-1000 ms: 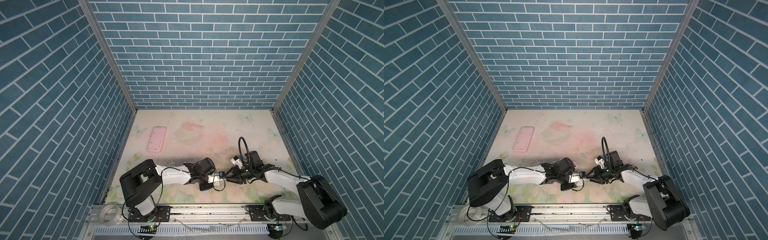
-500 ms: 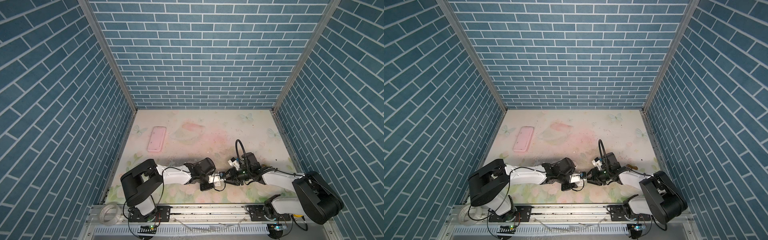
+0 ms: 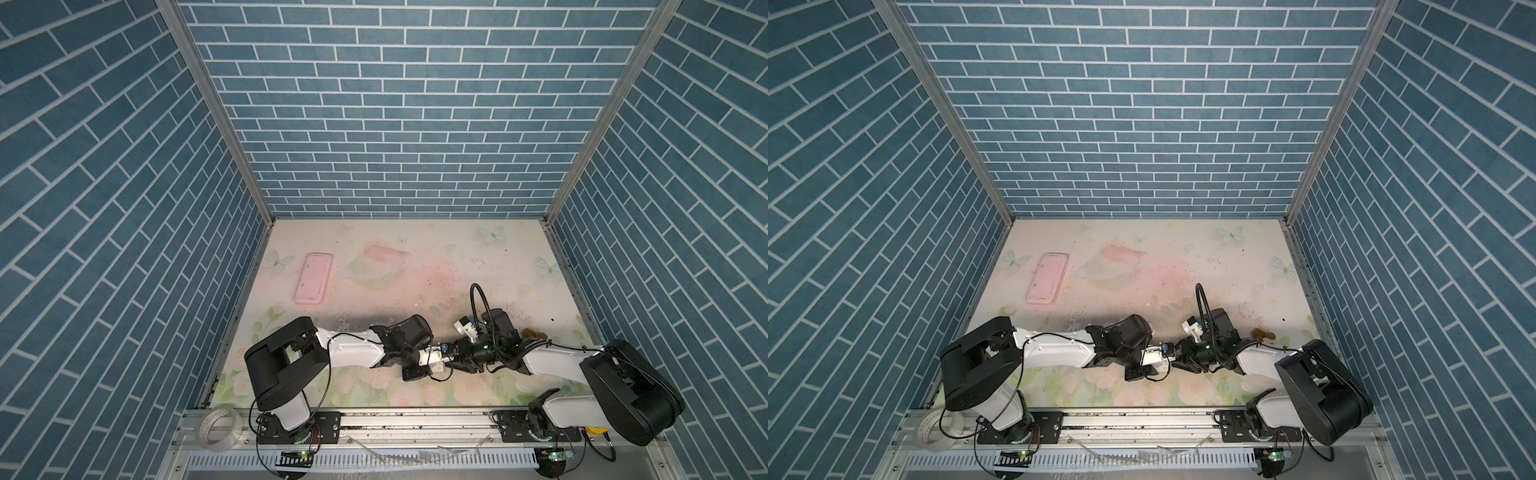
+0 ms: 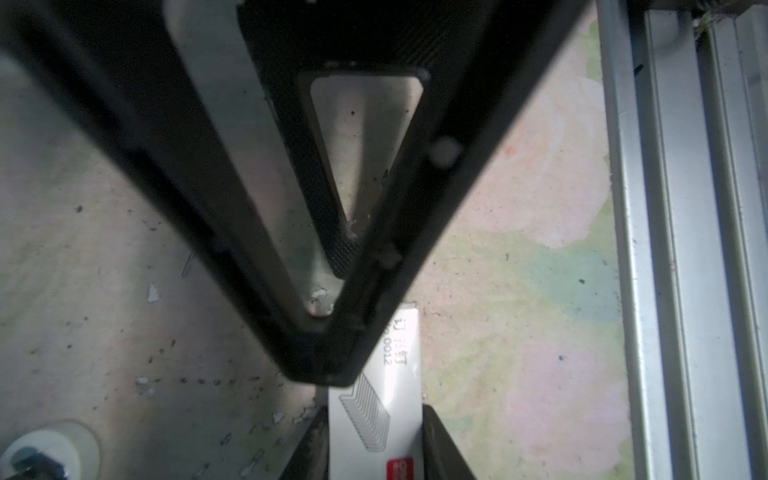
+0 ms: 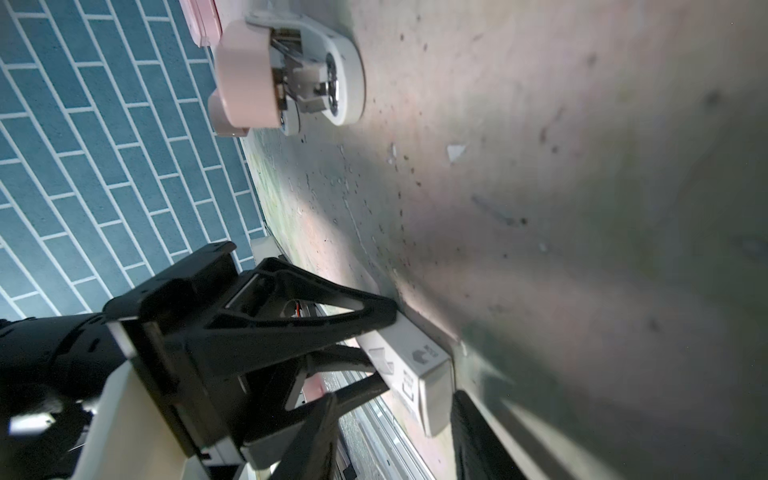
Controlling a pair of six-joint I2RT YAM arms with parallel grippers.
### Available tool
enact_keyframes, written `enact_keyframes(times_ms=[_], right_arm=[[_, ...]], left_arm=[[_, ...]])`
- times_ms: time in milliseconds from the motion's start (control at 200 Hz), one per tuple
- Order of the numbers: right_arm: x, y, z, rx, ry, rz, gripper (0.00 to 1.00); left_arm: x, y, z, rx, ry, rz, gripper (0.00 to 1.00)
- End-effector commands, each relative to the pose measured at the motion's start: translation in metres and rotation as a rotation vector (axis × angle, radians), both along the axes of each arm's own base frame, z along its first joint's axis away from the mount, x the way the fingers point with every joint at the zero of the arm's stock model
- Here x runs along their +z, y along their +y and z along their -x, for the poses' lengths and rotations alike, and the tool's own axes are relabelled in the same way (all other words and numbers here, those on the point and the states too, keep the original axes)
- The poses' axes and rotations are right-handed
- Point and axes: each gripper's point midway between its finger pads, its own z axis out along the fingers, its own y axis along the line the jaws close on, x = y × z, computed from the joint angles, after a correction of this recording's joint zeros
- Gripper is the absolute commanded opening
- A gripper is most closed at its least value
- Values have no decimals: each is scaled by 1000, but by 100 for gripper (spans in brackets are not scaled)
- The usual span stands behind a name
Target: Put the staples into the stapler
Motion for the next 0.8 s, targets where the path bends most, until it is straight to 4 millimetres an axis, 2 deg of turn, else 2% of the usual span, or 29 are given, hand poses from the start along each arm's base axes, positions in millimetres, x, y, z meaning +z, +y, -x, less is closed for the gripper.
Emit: enact_keyframes(times_ms=[0, 365, 560, 795], right_arm=[[-1, 3, -1, -12, 3, -4, 45], [-8, 2, 4, -5, 0, 1, 45], [-2, 3, 3, -6, -19, -13, 45], [-7, -5, 8, -13, -30, 36, 44]], left_arm=[[-24, 20, 10, 2, 58, -105, 35], [-28, 20, 10, 3, 71, -119, 34], [-30, 19, 9, 4, 71, -125, 33], [-30, 20, 10, 3, 75, -132, 33]])
